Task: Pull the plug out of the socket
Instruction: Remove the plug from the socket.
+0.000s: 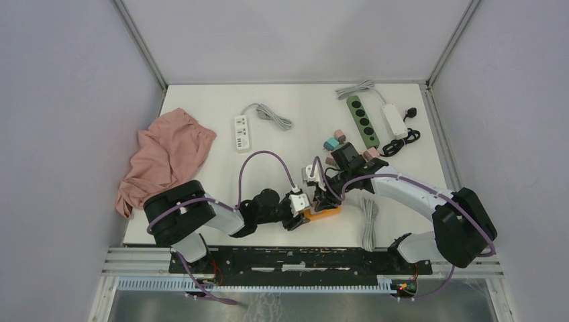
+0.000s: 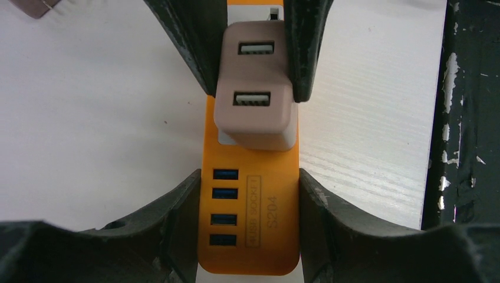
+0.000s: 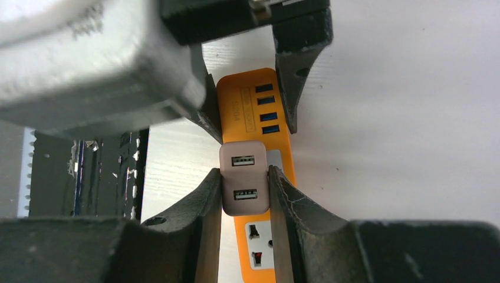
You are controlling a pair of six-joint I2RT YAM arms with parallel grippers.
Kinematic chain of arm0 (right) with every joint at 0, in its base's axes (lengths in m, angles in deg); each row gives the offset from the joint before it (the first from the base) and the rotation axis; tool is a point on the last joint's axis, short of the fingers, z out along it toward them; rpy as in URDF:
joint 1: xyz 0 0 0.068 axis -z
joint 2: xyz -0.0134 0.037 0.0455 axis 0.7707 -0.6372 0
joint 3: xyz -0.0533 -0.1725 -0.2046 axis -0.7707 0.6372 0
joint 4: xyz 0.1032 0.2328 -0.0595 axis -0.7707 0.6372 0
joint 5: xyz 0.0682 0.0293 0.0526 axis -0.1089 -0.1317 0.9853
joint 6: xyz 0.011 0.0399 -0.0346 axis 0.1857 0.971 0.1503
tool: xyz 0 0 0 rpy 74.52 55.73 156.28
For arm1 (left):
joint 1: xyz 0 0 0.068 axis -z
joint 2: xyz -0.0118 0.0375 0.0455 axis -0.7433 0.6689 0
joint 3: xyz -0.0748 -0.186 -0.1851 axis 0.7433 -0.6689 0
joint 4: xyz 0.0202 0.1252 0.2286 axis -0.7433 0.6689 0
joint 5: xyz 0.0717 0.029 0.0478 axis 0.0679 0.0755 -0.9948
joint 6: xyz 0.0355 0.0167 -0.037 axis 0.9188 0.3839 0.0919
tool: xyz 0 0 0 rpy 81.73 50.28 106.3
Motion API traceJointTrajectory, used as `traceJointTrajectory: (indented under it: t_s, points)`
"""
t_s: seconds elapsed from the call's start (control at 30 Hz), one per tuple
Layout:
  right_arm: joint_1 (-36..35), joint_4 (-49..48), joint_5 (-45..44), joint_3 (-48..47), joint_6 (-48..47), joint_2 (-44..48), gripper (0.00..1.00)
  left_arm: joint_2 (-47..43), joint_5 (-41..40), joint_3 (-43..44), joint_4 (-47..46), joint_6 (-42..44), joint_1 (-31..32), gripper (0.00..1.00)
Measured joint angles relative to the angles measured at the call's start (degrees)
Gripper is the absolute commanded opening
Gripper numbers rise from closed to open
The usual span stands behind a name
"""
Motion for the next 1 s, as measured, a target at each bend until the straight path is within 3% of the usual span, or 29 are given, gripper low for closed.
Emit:
traceJointTrajectory:
  t_s: [0.2, 0.43, 0.73, 0.83, 1.0]
  points:
    - [5.27, 5.42, 4.92, -1.33, -6.03, 0.31, 0.0, 0.0, -0.09, 0.83, -1.16, 0.0, -0.04, 0.03]
    - [6.78, 11.76, 7.54, -2.1, -16.26, 1.95, 0.0, 0.0, -0.02, 0.98, -0.33, 0.0, 0.07, 0.03]
    - [6.67, 13.62, 10.01, -3.39, -14.27, 1.92, 0.0, 0.15, -0.07, 0.68, 1.38, -0.09, 0.07, 0.04]
    - [10.8, 13.9, 10.43, -5.92, -12.15, 1.86, 0.0, 0.15, -0.28, 0.66, 1.55, -0.17, 0.07, 0.1]
    - [18.47, 10.82, 10.54, -7.39, -3.67, 2.36, 0.01, 0.15, -0.79, 0.66, 1.57, -0.68, 0.07, 0.35]
